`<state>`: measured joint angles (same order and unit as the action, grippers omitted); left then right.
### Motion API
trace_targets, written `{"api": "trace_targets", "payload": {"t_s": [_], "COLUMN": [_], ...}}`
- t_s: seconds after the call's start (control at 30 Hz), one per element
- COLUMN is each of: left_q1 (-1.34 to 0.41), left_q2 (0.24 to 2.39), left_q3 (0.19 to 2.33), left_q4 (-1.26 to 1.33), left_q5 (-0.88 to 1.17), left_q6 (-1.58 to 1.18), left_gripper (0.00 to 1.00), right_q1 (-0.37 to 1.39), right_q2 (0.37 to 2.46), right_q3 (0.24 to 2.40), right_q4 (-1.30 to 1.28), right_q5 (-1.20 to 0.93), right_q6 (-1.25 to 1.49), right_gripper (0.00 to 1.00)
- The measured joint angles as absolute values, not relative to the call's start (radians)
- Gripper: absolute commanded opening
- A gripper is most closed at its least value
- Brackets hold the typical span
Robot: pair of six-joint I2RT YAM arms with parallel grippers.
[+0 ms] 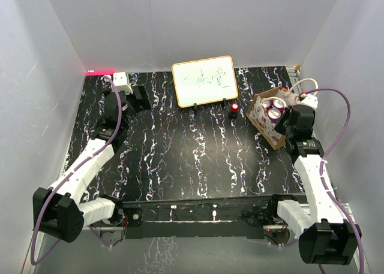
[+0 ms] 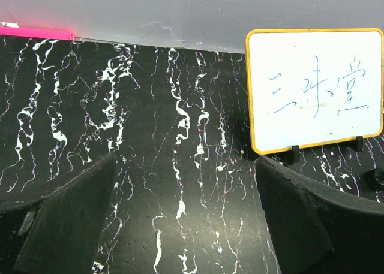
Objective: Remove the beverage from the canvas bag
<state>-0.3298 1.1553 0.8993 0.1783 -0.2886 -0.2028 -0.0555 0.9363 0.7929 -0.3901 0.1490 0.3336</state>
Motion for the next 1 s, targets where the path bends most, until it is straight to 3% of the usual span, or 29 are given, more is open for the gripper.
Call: {"api": "trace_targets", "payload": {"t_s": [0.5, 1.0], "left_q1": [-0.332, -0.334], "left_q2": [1.159, 1.223], "left_q3": [0.899, 0.899], "left_q4": [0.175, 0.164], "left_q5": [-0.282, -0.260], "left_q6": [-0.217, -0.229], "left_gripper": [0.97, 0.97], "right_q1": [-0.058, -0.060], "right_q2": [0.757, 0.807], "right_q3": [0.772, 0.757], "right_q4": [-0.611, -0.624], "right_q5": [-0.049, -0.525], "right_q6": [0.403, 0.358], "right_gripper": [0.08, 0.08]}}
